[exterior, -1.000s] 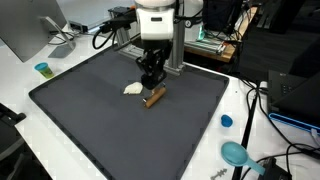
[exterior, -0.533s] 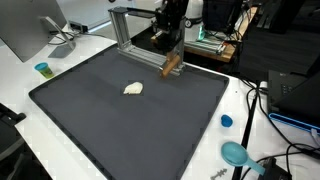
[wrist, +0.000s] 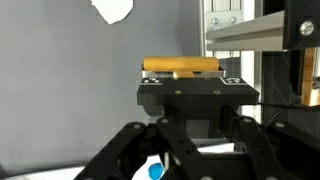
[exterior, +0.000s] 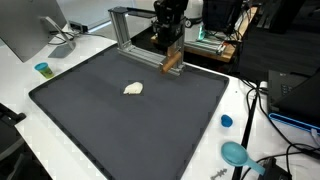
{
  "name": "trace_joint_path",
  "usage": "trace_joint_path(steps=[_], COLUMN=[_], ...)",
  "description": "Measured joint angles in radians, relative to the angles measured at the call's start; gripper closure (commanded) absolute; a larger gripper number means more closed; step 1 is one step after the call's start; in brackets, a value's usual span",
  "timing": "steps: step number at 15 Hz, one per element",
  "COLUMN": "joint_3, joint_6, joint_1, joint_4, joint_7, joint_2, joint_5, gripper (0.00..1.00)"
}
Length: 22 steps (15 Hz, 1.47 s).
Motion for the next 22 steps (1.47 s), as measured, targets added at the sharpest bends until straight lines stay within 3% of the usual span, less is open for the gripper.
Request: trace_joint_path(steps=[4, 9, 10, 12, 13, 15, 22], joint_3=[-0.040, -0.122, -0.136, -0.151, -0.151, -0.152, -0.204], joint_6=[0.013, -0.048, -0.053, -0.053, -0.053, -0.053, 0.056], joint_1=[-0.008, -0.026, -0.028, -0.028, -0.028, -0.025, -0.049], joint_4=[-0.004, -0.044, -0.061, -0.095, -0.108, -0.120, -0.167], joint_7=[0.087, 0.212, 0.251, 0.324, 0.340, 0.351, 0.618], joint_2=[-0.041, -0.214, -0.251, -0.307, -0.322, -0.331, -0.355], joint_5=[0.114, 0.188, 0.188, 0.188, 0.188, 0.187, 0.176], gripper=[0.78, 0.78, 0.53, 0.53, 0.78, 0.78, 0.78])
